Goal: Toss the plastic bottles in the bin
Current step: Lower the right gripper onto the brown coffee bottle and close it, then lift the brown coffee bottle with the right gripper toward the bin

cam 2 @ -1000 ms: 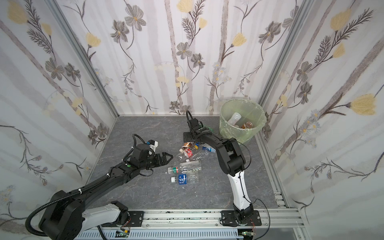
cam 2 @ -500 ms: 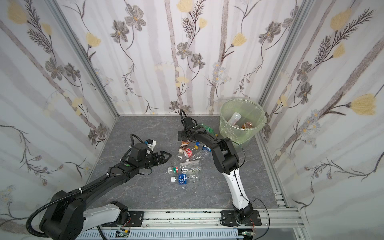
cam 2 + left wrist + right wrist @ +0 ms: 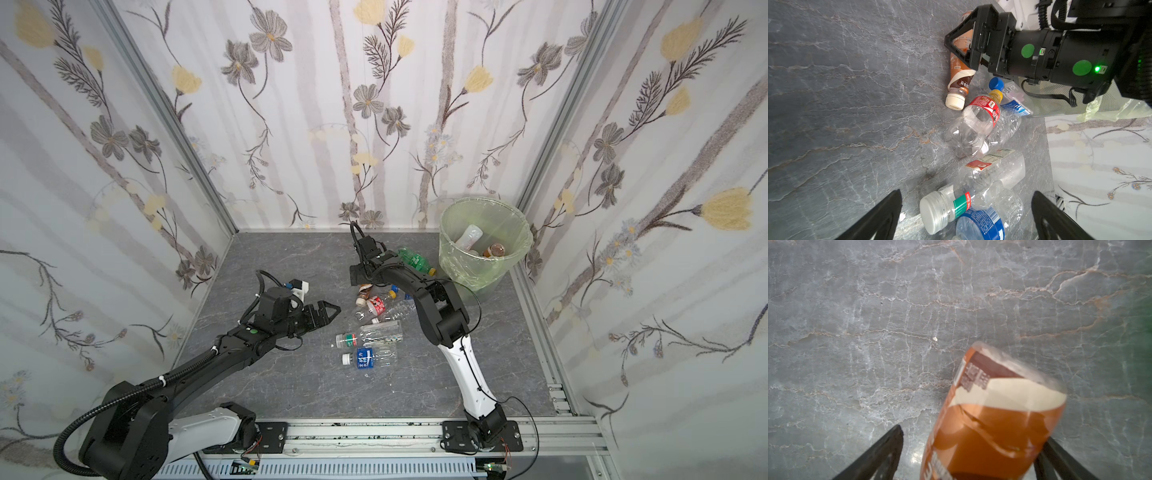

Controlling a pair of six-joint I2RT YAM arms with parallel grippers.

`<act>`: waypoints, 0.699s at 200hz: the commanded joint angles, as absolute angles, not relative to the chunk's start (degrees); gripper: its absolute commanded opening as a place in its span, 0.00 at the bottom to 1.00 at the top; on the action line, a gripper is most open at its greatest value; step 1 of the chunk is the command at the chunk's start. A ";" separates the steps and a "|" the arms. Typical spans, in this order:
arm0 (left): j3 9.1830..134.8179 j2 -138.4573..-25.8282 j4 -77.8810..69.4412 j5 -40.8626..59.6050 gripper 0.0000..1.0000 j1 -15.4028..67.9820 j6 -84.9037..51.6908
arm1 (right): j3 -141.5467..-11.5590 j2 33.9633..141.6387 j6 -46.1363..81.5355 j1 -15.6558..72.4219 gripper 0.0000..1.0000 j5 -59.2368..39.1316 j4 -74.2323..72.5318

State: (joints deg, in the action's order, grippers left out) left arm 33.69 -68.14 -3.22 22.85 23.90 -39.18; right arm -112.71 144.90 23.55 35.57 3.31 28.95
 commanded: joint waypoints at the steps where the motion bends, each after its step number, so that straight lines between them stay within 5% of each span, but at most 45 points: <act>1: 33.68 -67.96 -5.36 24.24 1.00 22.85 -40.31 | -114.36 146.12 23.91 35.94 0.87 3.76 30.39; 140: 30.37 -66.45 -8.78 27.65 1.00 17.85 -44.45 | -122.70 150.88 24.58 38.64 0.77 5.10 35.98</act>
